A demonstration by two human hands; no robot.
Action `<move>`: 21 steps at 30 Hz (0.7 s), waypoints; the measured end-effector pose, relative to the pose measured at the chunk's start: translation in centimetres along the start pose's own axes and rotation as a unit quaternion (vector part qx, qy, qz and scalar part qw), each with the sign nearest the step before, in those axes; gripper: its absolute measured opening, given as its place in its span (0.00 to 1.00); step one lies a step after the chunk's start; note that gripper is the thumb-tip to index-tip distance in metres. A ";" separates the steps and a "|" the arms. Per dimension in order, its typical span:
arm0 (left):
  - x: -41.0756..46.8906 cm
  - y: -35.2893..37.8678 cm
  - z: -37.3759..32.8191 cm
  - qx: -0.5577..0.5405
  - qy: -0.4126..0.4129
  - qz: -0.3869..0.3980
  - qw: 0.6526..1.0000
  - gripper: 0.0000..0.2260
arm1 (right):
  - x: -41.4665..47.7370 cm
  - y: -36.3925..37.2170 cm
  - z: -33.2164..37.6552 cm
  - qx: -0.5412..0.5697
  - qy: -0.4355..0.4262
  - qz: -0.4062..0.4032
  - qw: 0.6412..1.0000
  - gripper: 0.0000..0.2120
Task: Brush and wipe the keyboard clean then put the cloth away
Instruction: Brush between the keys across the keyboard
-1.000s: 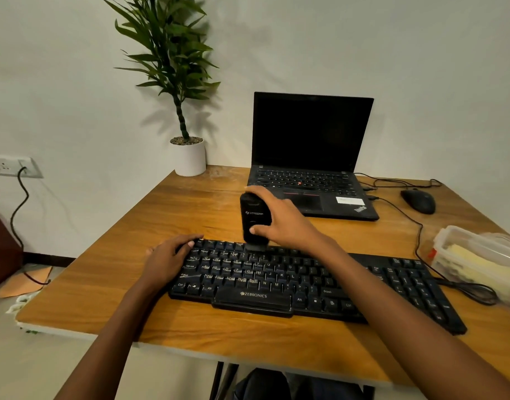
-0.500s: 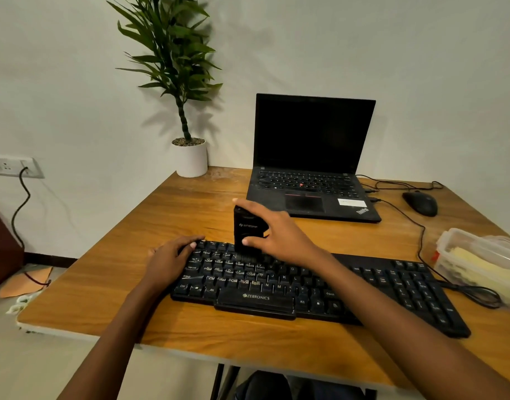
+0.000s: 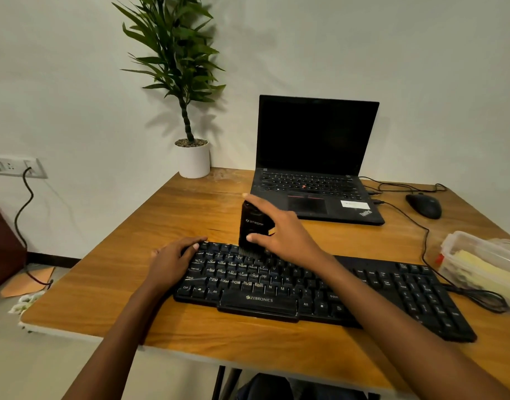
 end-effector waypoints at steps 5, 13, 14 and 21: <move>0.2 0.1 0.2 -0.002 -0.001 -0.001 1.000 0.13 | -2.0 -1.2 -2.0 0.021 0.032 0.052 0.998 0.37; 0.1 0.1 0.0 0.004 -0.002 0.004 1.000 0.13 | 1.1 -1.6 0.0 -0.080 -0.004 0.080 0.994 0.36; 0.1 0.1 0.0 0.002 -0.003 0.004 1.000 0.13 | 1.2 -1.1 0.1 -0.078 -0.009 0.061 0.995 0.36; -0.1 0.0 -0.1 0.013 -0.006 -0.004 1.000 0.12 | -0.6 -2.0 -2.7 -0.063 0.013 0.073 0.995 0.36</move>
Point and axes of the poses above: each hand's wrist, its own x-axis towards the middle knuckle, its own y-axis out of the palm, z = x × y, the point moved 10 cm from there along x, towards the middle knuckle, and after that the axes turned 7 degrees about -y, right-handed, at the moved point
